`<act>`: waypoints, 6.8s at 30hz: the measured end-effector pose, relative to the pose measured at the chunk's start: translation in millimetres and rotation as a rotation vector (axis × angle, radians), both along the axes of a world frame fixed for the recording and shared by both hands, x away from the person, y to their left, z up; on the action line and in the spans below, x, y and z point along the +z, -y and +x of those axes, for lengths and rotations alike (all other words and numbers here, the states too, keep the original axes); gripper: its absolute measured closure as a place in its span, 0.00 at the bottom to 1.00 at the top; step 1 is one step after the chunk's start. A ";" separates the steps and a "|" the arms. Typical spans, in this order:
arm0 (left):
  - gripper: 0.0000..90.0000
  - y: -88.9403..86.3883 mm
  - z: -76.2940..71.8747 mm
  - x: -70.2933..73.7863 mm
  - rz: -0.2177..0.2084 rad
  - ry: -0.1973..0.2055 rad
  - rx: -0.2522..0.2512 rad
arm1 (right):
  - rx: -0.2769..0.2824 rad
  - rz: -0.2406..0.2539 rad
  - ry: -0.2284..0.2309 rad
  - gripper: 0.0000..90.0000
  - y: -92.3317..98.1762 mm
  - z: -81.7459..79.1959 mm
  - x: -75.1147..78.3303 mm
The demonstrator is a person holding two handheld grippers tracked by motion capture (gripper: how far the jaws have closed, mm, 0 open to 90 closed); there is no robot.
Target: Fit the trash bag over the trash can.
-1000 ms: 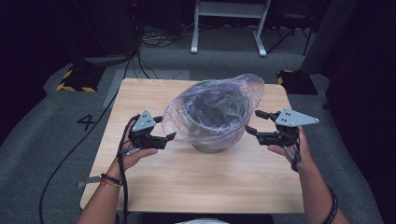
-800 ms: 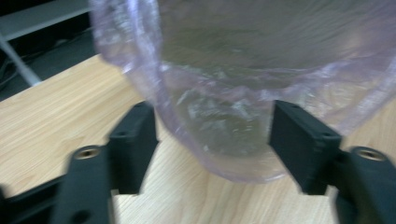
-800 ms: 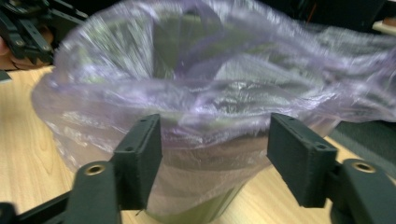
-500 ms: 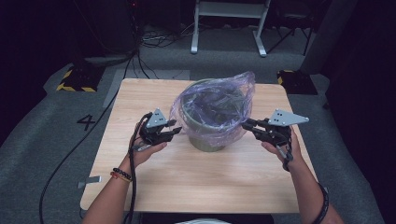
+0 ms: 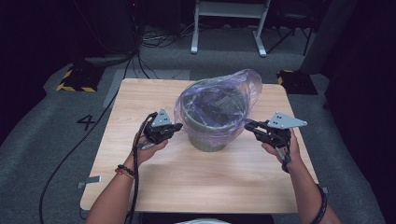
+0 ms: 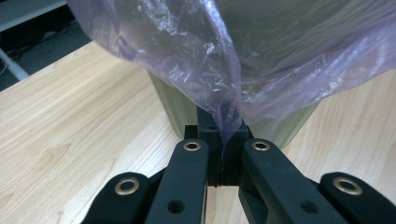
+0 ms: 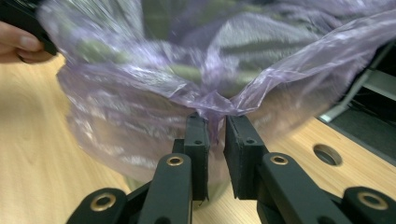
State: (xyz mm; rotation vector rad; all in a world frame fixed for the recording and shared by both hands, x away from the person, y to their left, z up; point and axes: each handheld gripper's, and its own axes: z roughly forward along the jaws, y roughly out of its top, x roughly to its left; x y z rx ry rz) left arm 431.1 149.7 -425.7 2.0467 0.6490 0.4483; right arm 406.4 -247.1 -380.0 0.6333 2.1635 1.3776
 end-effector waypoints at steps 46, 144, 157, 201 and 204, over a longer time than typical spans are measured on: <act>0.39 -20.8 4.2 82.6 -0.174 0.162 0.063 | -0.207 0.125 0.048 0.32 29.7 37.5 67.5; 0.35 -7.5 -11.8 -4.5 -0.013 -0.022 -0.086 | -0.330 -0.072 -0.047 0.46 54.1 79.9 -5.6; 0.70 3.2 -16.3 -15.0 0.032 -0.027 -0.141 | -0.053 -0.007 -0.061 0.38 28.1 42.7 3.9; 0.38 -4.2 -29.8 -41.1 0.058 -0.100 -0.054 | 0.026 -0.045 -0.184 0.52 20.3 26.1 -65.0; 0.28 -7.9 -36.1 -42.5 0.055 -0.107 -0.057 | 0.016 -0.052 -0.187 0.36 24.9 21.1 -63.6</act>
